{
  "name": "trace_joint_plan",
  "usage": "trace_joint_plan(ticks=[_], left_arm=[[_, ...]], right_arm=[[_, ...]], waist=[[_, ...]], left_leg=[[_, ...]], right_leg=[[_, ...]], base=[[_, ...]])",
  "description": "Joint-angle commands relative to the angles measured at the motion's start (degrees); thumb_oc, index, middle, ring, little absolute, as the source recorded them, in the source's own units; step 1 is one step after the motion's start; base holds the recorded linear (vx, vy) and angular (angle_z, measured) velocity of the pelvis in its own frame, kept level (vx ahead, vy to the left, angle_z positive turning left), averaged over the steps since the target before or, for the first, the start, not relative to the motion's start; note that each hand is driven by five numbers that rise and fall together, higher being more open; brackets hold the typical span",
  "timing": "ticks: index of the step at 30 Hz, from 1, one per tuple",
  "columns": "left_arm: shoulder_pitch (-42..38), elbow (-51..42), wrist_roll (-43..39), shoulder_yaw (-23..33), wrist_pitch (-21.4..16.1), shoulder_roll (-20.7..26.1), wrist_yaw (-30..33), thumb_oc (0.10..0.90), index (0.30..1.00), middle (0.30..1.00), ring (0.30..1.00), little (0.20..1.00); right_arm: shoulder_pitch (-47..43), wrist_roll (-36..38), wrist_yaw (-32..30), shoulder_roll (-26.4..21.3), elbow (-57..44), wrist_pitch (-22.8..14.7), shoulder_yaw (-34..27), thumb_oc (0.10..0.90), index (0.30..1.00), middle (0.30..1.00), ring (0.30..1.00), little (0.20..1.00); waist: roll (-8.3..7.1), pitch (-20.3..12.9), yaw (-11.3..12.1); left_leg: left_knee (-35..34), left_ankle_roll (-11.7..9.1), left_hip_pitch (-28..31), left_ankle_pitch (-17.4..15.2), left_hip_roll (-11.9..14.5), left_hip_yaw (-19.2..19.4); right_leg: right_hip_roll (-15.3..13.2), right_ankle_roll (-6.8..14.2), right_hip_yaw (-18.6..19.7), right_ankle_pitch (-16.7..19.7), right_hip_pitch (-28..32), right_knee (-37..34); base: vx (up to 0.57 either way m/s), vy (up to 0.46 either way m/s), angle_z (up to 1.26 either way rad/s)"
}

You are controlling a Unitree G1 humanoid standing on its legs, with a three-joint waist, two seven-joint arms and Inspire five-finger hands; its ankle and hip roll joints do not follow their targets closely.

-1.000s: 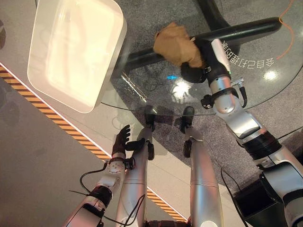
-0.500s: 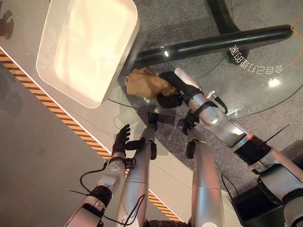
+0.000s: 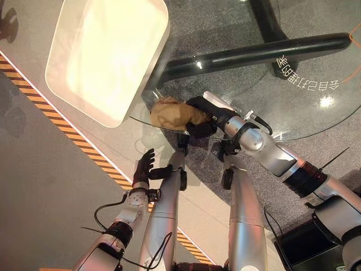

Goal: Wipe the table with a cloth and put it in the basket.

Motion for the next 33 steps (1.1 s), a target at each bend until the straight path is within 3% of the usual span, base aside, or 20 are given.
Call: trace_joint_plan(ticks=[1,7,8,11,16,19,25,31,33], left_arm=[[6.57,1.39,-0.93,-1.00,-0.30,1.25,0.30,0.800,0.900,0.900,0.900,0.900],[7.01,0.67,-1.78,-0.73,-2.37,1.03,1.02,0.800,0.900,0.900,0.900,0.900],[7.45,-0.27,-3.23,-0.16,-5.48,1.10,1.82,0.800,0.900,0.900,0.900,0.900],[7.30,-3.68,-3.95,0.67,-8.99,1.46,2.39,0.800,0.900,0.900,0.900,0.900],[7.31,-12.39,-5.92,1.29,-12.00,2.83,2.98,0.800,0.900,0.900,0.900,0.900],[7.80,-19.23,-8.30,1.95,-11.36,3.45,2.81,0.800,0.900,0.900,0.900,0.900],[10.39,-33.82,-14.15,2.01,-9.30,4.90,0.37,0.800,0.900,0.900,0.900,0.900],[12.83,-38.79,-17.42,1.85,-6.94,5.81,-3.59,0.800,0.900,0.900,0.900,0.900],[14.55,-39.11,-17.75,1.18,-6.73,5.85,-4.59,0.800,0.900,0.900,0.900,0.900]], right_arm=[[-0.78,3.29,-0.44,0.89,-8.99,-6.32,-0.23,0.100,0.300,0.300,0.300,0.200],[-0.34,3.73,2.20,0.60,-9.08,-6.34,-0.71,0.100,0.300,0.300,0.300,0.200],[0.01,4.11,3.48,0.43,-9.66,-5.98,-0.78,0.100,0.300,0.300,0.300,0.200],[0.39,4.43,3.08,0.16,-10.28,-5.44,-1.00,0.100,0.300,0.300,0.300,0.200],[1.97,6.02,0.03,-0.03,-10.58,-6.72,-3.67,0.100,0.300,0.300,0.300,0.200],[3.02,9.05,-0.52,-0.01,-11.65,-7.66,-5.48,0.100,0.300,0.300,0.300,0.200],[8.70,21.17,3.17,2.98,-16.35,-13.76,-11.51,0.100,0.300,0.300,0.300,0.200],[13.98,30.75,7.55,5.01,-21.67,-18.53,-15.51,0.100,0.300,0.300,0.300,0.200],[16.19,32.72,8.89,6.03,-22.85,-19.93,-16.22,0.100,0.300,0.300,0.300,0.200]], waist=[[1.13,-1.19,-0.06],[1.21,-1.19,-0.07],[1.20,-1.19,0.00],[1.24,-1.19,0.14],[1.45,-1.19,0.34],[1.58,-1.19,0.49],[1.86,-1.19,0.68],[1.89,-1.19,0.18],[1.98,-1.19,0.08]], left_leg=[[5.32,0.78,0.06,-6.45,-2.49,1.36],[5.28,0.75,0.46,-6.48,-2.44,1.34],[5.16,0.71,0.82,-6.50,-2.39,1.27],[5.16,0.74,1.65,-6.64,-2.35,1.29],[5.03,0.83,3.30,-6.67,-2.70,0.83],[4.65,0.91,4.20,-6.64,-2.82,0.57],[4.73,1.56,5.40,-6.98,-3.34,-0.14],[4.36,2.02,6.60,-6.86,-3.71,-0.22],[4.57,1.90,8.86,-8.52,-3.58,-0.38]], right_leg=[[1.91,2.22,-1.20,3.30,0.35,-5.73],[1.90,2.09,-1.20,3.24,0.58,-5.60],[1.99,2.04,-1.15,3.09,0.83,-5.45],[1.95,2.00,-1.22,2.76,1.63,-5.22],[1.94,1.91,-1.35,2.62,3.36,-5.37],[1.91,1.82,-1.58,2.53,4.27,-5.60],[1.89,1.53,-1.73,2.38,5.48,-5.43],[2.19,1.41,-1.65,2.60,6.92,-6.06],[2.51,1.78,-1.17,1.06,8.94,-5.54]], base=[[0.00,0.000,0.00],[0.00,0.000,0.00],[0.00,0.000,0.00],[0.00,0.000,0.00],[0.00,-0.003,0.01],[0.00,0.000,0.00],[0.00,0.000,0.00],[0.00,-0.004,0.01],[0.04,-0.003,-0.03]])
